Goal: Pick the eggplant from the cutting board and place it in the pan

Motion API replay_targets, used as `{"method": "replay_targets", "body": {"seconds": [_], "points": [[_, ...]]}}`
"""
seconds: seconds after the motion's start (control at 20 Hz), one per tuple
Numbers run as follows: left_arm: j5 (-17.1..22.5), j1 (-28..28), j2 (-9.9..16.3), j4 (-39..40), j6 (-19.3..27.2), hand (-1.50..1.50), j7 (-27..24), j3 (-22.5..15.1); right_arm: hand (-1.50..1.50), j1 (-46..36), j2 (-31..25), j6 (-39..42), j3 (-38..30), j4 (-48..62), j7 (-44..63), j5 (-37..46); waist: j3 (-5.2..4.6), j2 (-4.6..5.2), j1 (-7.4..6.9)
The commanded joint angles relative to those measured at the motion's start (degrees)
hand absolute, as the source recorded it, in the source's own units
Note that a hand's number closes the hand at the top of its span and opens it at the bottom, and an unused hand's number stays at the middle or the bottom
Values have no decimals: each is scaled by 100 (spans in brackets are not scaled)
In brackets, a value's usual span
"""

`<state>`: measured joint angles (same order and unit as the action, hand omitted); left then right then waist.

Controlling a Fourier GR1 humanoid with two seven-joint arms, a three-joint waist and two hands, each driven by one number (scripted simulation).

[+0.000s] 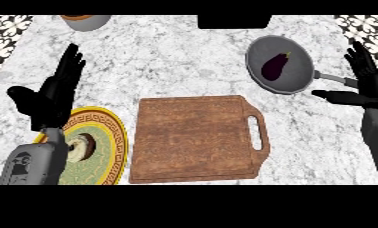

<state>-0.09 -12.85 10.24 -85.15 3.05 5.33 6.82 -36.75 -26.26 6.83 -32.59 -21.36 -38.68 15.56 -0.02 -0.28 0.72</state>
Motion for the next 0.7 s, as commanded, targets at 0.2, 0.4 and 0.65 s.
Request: {"method": "replay_targets", "body": {"seconds": [0.2, 0.4, 0.65], "points": [[-86, 183, 18, -96, 102, 0, 44, 47, -150, 1481, 35, 1157, 93, -1878, 136, -563, -25, -86, 220], [-79, 322, -40, 49, 44, 0, -218, 36, -150, 2416, 111, 1616, 36, -3183, 630, -967, -27, -60, 207], [86, 241, 140, -475, -95, 0, 345, 88, -150, 3505, 525, 1553, 71, -5377, 1727, -1295, -13, -30, 73]]}}
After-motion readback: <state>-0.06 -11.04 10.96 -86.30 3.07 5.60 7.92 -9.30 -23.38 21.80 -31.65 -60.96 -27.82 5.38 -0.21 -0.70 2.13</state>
